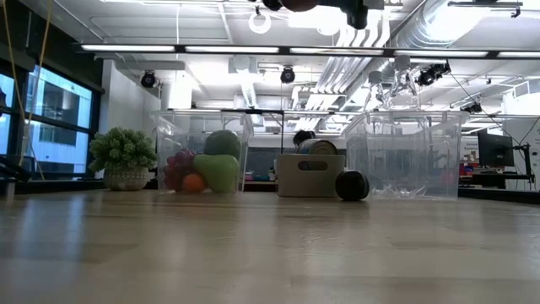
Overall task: Pick & Place Food Item
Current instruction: Put the pomegranate into the left transparent bin
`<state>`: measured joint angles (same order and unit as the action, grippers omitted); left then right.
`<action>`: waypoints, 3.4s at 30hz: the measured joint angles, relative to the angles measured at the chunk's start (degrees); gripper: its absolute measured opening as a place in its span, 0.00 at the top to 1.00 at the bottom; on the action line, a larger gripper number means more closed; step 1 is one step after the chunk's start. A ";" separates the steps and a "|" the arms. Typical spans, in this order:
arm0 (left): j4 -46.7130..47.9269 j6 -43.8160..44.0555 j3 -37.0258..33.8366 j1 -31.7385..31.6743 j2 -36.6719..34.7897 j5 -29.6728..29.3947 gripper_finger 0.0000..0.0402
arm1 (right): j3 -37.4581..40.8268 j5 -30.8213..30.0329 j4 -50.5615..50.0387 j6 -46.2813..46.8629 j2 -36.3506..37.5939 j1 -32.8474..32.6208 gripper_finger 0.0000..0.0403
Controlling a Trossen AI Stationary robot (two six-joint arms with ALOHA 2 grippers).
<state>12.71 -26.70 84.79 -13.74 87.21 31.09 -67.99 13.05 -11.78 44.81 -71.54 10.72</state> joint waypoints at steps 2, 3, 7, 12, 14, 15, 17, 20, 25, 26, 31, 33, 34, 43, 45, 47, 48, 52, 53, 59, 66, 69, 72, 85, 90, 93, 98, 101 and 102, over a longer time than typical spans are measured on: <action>-0.13 0.17 0.00 0.02 0.08 0.31 0.10 | -0.04 -0.07 1.33 -1.76 -0.07 -0.01 0.24; -0.11 0.11 0.00 0.08 0.08 0.33 0.10 | -0.09 -0.18 1.80 -2.13 -0.19 -0.02 0.22; -0.23 0.03 0.00 0.04 0.17 -0.21 0.10 | -0.09 -2.15 1.61 -0.89 -0.16 0.15 0.18; -0.38 1.42 0.07 0.07 0.17 -0.76 0.10 | -0.04 -1.51 4.13 -7.28 -0.20 0.20 0.17; -0.35 2.59 0.07 0.09 0.17 -0.76 0.10 | 0.00 -2.82 4.82 -10.89 0.36 0.19 0.17; -0.16 3.35 0.07 0.09 0.17 -0.78 0.10 | 0.02 -4.31 4.80 -12.35 0.91 0.17 0.17; 0.41 5.73 0.07 0.07 0.11 -0.80 0.10 | 0.02 -7.22 5.03 -14.71 2.18 0.17 0.17; 2.56 8.16 0.11 0.02 0.06 -1.28 0.10 | 0.02 -9.53 4.72 -17.24 4.22 0.20 0.17; 5.13 12.37 0.11 -0.39 0.04 -1.95 0.10 | 0.02 -17.04 3.30 -19.60 7.00 -1.21 0.17; 5.86 13.69 0.11 -0.42 -0.19 -2.38 0.10 | 0.02 -18.95 3.47 -19.69 7.84 -1.61 0.17; 10.62 18.97 0.11 -0.84 -3.20 -5.72 0.10 | 0.00 -23.07 4.40 -24.81 12.53 -2.96 0.17; 12.94 21.13 0.11 -1.09 -5.01 -7.92 0.10 | 0.02 -23.68 4.90 -26.39 13.97 -3.23 0.17; 14.39 22.24 0.11 -1.29 -5.99 -9.44 0.10 | 0.02 -23.69 5.42 -27.14 14.47 -3.23 0.17; 33.61 25.62 0.11 -4.26 -11.93 -33.49 0.10 | 0.02 -21.83 4.91 -28.33 15.81 -3.23 0.17; 39.12 26.80 0.11 -5.05 -12.22 -40.22 0.10 | 0.02 -20.66 4.12 -28.58 14.93 -3.23 0.17; 43.67 27.67 0.11 -6.21 -12.27 -45.21 0.10 | 0.02 -20.14 3.91 -29.25 13.82 -3.23 0.17; 45.22 27.90 0.11 -7.06 -12.25 -46.59 0.10 | 0.02 -20.12 3.95 -29.71 13.31 -3.23 0.17; 45.29 28.11 0.11 -10.96 -10.81 -47.34 0.10 | 0.02 -18.27 5.22 -29.82 12.00 -3.84 0.17; 44.94 28.21 0.11 -12.02 -10.40 -47.33 0.10 | 0.02 -17.33 5.31 -29.89 11.84 -4.30 0.17; 45.85 42.64 0.09 -17.13 -6.73 -47.31 0.10 | 0.02 -15.60 6.36 -31.43 11.58 -7.28 0.17; 46.32 43.01 0.07 -19.67 -2.31 -47.21 0.08 | 0.02 -15.71 6.39 -28.38 11.64 -9.35 0.17; 46.24 42.82 0.07 -19.63 -0.58 -47.12 0.08 | 0.02 -15.85 6.03 -26.44 11.64 -10.64 0.17; 46.23 39.79 0.07 -19.59 0.37 -46.90 0.08 | 0.02 -15.88 5.52 -26.26 11.64 -12.36 0.17; 50.16 41.74 0.07 -19.52 0.71 -43.89 0.07 | 0.02 -19.08 6.21 -29.65 11.64 -14.12 0.17; 51.94 38.60 0.07 -19.51 0.71 -46.89 0.07 | 0.02 -19.57 8.33 -29.72 11.64 -14.10 0.17; 51.90 35.36 0.07 -18.75 0.69 -47.46 0.07 | 0.02 -19.59 8.88 -30.06 11.64 -14.10 0.17; 51.28 38.73 0.07 -18.07 0.69 -50.43 0.07 | 0.02 -21.64 9.00 -30.11 11.64 -14.10 0.17; 50.48 38.87 0.07 -18.11 0.69 -49.81 0.07 | 0.02 -22.13 9.00 -30.39 11.64 -14.10 0.17; 50.51 38.75 0.07 -18.11 0.69 -49.14 0.07 | 0.02 -22.12 9.00 -30.91 11.64 -14.10 0.17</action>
<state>63.22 12.05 84.86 -31.85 87.90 -18.06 -67.96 -9.07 -2.79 13.90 -59.90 -3.38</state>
